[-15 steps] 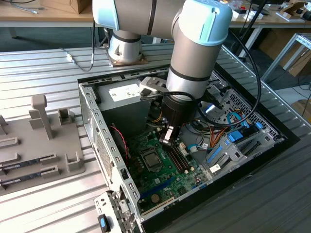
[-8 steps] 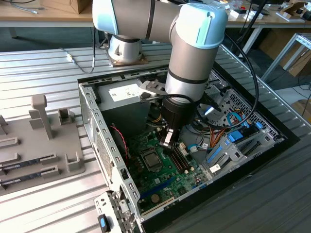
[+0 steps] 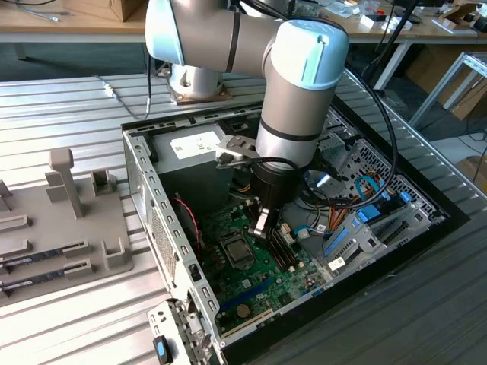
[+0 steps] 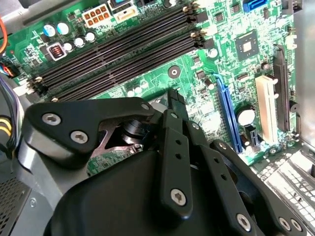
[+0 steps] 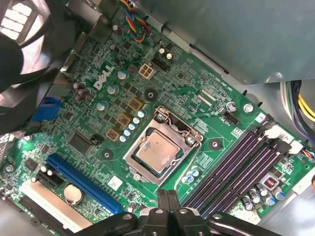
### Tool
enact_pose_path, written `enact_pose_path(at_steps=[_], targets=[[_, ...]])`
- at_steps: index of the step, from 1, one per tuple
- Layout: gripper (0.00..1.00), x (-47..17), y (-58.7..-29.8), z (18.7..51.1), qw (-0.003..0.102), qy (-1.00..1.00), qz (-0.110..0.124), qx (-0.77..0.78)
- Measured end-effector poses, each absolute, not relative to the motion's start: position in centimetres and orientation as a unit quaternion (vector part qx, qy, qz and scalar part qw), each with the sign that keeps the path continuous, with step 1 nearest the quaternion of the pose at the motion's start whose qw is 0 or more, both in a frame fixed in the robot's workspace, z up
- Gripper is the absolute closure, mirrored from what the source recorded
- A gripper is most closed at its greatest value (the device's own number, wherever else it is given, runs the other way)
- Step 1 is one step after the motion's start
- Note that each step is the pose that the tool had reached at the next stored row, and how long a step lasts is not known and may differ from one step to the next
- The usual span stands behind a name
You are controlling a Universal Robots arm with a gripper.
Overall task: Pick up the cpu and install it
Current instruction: 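Install the first cpu locking lever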
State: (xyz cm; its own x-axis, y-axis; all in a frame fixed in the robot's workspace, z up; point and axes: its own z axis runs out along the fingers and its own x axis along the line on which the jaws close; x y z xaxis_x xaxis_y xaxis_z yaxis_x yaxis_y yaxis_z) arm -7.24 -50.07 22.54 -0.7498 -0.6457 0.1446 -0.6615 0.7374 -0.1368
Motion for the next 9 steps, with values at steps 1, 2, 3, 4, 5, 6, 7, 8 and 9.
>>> enact_pose_path(at_steps=[1, 2, 3, 4, 5, 6, 7, 8, 9], targets=[[0.89, -7.24, -50.07, 22.44, 0.044, -0.931, 0.090, 0.351], [0.89, -7.24, -50.08, 22.40, 0.044, -0.931, 0.090, 0.351], [0.89, -7.24, -50.08, 22.37, 0.044, -0.931, 0.090, 0.351], [0.89, -7.25, -50.09, 22.34, 0.044, -0.931, 0.090, 0.351], [0.89, -7.25, -50.10, 22.28, 0.044, -0.931, 0.090, 0.351], [0.89, -7.25, -50.11, 22.24, 0.044, -0.931, 0.090, 0.351], [0.89, -7.25, -50.11, 22.17, 0.044, -0.931, 0.090, 0.351], [0.89, -7.25, -50.13, 21.92, 0.044, -0.931, 0.090, 0.351], [0.89, -7.25, -50.13, 21.73, 0.044, -0.931, 0.090, 0.351]])
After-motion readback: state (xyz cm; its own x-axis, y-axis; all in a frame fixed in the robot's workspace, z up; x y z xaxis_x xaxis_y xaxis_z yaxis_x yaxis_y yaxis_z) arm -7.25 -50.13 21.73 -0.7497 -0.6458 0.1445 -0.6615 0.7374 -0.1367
